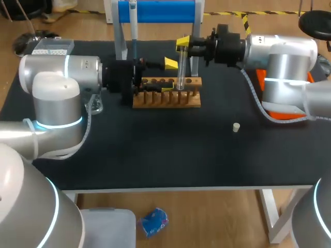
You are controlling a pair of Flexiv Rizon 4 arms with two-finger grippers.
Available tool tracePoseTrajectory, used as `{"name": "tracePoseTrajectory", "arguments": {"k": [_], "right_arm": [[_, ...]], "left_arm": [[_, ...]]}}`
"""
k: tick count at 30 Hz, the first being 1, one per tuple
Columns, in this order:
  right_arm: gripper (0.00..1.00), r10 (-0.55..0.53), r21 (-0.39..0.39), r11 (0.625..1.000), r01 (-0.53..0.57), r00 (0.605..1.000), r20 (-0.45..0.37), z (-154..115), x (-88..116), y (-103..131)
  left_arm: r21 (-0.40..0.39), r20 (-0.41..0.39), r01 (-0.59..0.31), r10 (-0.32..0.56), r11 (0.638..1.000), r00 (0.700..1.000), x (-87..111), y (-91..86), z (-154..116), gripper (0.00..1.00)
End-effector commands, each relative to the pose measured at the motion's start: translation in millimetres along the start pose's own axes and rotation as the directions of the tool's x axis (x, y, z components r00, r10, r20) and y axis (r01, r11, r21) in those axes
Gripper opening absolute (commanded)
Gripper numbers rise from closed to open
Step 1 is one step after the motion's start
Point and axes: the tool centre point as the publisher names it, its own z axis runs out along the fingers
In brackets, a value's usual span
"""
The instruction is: Invert the test tube, pick up the pipette, mount the tip to pipette, aspirate from beaker and dispense into the tube, eject the tip, return the pipette, and cap with the stopper.
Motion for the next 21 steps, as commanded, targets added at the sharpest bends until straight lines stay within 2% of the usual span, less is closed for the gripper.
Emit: {"name": "tracePoseTrajectory", "arguments": {"k": [1, 15, 16, 21], "right_arm": [[0.00, 0.008, 0.020, 1.000, -0.008, 1.000, 0.000, 8.0, -4.3, 2.0], [0.00, 0.015, 0.053, 0.998, -0.015, 1.000, 0.004, 18.2, -5.5, -9.3], [0.00, 0.016, 0.054, 0.998, -0.016, 1.000, 0.006, 17.9, -6.7, -10.3], [0.00, 0.022, 0.054, 0.998, -0.023, 1.000, 0.010, 17.9, -10.7, -12.9]], "left_arm": [[0.004, 0.002, 0.008, -0.008, 1.000, 1.000, 2.2, 2.6, 9.6, 1.00], [0.008, -0.011, 0.029, -0.029, 1.000, 1.000, 10.7, 16.0, 12.0, 1.00], [0.008, -0.011, 0.030, -0.030, 1.000, 1.000, 10.8, 16.7, 12.0, 0.91], [0.006, -0.007, 0.036, -0.036, 0.999, 0.999, 10.5, 18.1, 12.2, 0.64]]}}
